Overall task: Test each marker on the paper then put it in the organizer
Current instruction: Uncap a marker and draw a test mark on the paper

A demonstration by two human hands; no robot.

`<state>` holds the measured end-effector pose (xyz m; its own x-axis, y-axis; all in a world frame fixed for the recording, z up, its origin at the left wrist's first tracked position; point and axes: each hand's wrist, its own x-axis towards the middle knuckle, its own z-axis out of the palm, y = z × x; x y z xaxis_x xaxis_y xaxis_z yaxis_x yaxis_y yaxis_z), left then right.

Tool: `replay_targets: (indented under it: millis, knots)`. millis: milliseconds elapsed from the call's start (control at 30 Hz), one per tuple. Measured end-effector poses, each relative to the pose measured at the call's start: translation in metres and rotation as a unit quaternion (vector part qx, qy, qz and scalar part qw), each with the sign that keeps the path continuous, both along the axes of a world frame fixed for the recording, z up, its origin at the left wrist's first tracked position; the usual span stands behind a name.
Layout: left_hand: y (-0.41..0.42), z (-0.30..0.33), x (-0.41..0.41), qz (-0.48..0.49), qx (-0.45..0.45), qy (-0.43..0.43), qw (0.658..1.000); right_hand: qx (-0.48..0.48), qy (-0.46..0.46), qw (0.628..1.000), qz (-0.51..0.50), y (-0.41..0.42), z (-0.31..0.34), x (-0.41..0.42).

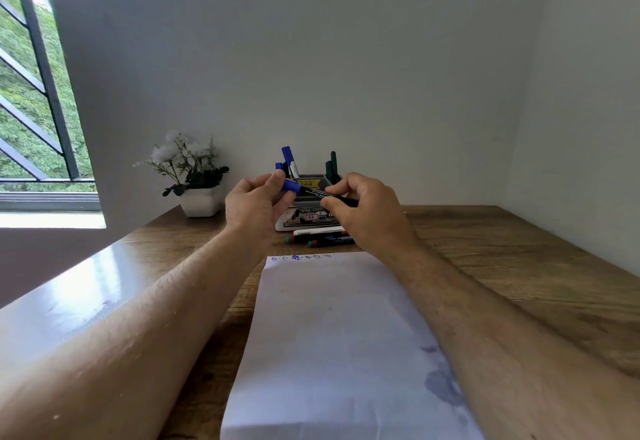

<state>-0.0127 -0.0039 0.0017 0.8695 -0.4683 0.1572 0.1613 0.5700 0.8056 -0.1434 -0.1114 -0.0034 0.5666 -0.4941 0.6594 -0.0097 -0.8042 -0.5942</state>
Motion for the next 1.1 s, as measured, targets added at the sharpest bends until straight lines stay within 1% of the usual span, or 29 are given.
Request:
replay_targets:
  millis: [133, 433, 667, 733, 867, 933, 1000, 1100]
  knots:
    - [-0.001, 0.001, -0.001, -0.014, -0.023, 0.000, 1.000, -0.005, -0.009, 1.000, -0.001, 0.003, 0.001, 0.000]
    - [-0.003, 0.000, -0.003, -0.047, -0.052, -0.011, 0.997, 0.066, 0.027, 0.997, 0.005, 0.005, 0.005, -0.004]
    - [-0.002, -0.001, -0.003, -0.061, -0.042, -0.015, 0.997, 0.110, 0.058, 0.992, 0.018, 0.007, 0.009, -0.004]
    - [-0.003, -0.003, -0.005, -0.069, -0.019, -0.035, 0.997, 0.105, 0.082, 0.991, 0.026, 0.009, 0.008, -0.005]
    - [-0.009, -0.005, -0.015, -0.085, 0.054, -0.112, 0.989, 0.039, 0.131, 0.990, 0.012, 0.013, 0.006, -0.004]
    - [-0.009, -0.003, -0.016, -0.076, 0.065, -0.135, 0.986, 0.025, 0.138, 0.990, 0.010, 0.012, 0.004, -0.004]
    - [-0.008, -0.004, -0.014, -0.065, 0.081, -0.161, 0.982, 0.008, 0.164, 0.986, 0.014, 0.011, 0.003, -0.004]
    - [-0.007, -0.006, -0.012, -0.025, 0.136, -0.232, 0.963, -0.020, 0.216, 0.976, 0.003, 0.007, 0.001, -0.003]
